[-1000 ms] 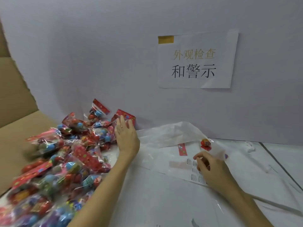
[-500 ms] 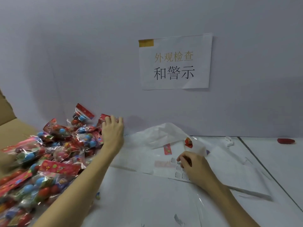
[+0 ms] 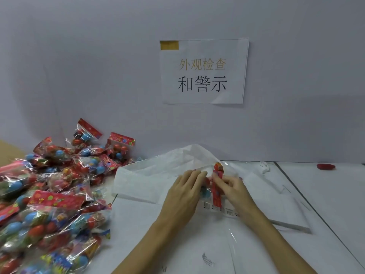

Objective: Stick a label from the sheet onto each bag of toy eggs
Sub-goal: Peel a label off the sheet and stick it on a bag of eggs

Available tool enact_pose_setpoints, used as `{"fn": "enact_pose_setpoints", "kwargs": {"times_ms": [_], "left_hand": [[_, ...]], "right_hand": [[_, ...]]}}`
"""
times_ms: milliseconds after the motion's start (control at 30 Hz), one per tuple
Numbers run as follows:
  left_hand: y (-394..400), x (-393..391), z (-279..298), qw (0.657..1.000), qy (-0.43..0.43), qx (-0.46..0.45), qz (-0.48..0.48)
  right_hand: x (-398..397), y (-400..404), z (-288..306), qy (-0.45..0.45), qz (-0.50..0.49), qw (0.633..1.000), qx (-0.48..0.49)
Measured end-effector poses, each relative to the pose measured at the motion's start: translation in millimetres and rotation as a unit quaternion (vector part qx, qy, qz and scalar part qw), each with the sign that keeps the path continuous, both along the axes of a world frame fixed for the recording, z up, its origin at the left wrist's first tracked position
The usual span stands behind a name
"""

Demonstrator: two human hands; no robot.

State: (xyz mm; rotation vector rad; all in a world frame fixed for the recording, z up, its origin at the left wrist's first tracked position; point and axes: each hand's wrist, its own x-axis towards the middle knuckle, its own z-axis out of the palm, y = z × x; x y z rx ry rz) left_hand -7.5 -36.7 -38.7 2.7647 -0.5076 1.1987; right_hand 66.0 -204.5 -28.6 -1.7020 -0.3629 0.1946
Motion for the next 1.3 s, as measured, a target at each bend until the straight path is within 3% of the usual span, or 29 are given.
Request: {"fn": "enact_pose_setpoints", "kwargs": {"times_ms": [133, 200, 267, 367, 567, 800, 1000, 1167, 1233, 1300], "left_hand": [[2.8, 3.7, -9.3, 0.975, 0.150, -0.163, -0.031], [4.1, 4.7, -7.8, 0.935, 0.222, -0.271, -0.049], [5.6, 4.0, -5.1, 0.874, 0.259, -0.404, -0.073], [6.2, 2.3, 1.8, 0.760, 0.269, -0.586, -0.081], [17.3, 4.9, 3.2, 0.685, 0.219, -0.689, -0.090], [21.9, 4.8, 9.7, 0.668, 0.226, -0.701, -0.104], [24.2, 2.0, 18.3, 0.690, 0.221, -0.680, -0.114], [22.4, 2.6, 17.5, 0.719, 0.155, -0.670, -0.105], [23.3, 1.7, 20.2, 0.723, 0.137, -0.669, -0.103], [23.3, 0.4, 21.2, 0.725, 0.147, -0.662, -0.118]], "right_hand": [[2.8, -1.8, -2.5, -0.006, -0.013, 0.999, 0.045], [3.5, -2.4, -2.8, 0.006, -0.014, 0.998, 0.055], [4.2, -4.5, -2.7, 0.007, -0.020, 0.998, 0.053], [3.4, -6.1, -2.2, 0.008, -0.018, 0.999, 0.049], [5.9, -3.5, -3.4, 0.021, 0.007, 0.999, 0.042], [1.7, -1.6, 2.5, 0.045, -0.031, 0.995, 0.082], [-3.4, -6.3, 12.3, 0.054, -0.016, 0.996, 0.068], [-5.1, -9.4, 9.1, -0.137, -0.097, 0.986, 0.000], [-7.7, -9.4, 13.1, -0.028, -0.047, 0.995, 0.081], [-8.8, -8.0, 17.3, 0.109, 0.019, 0.981, 0.158]]}}
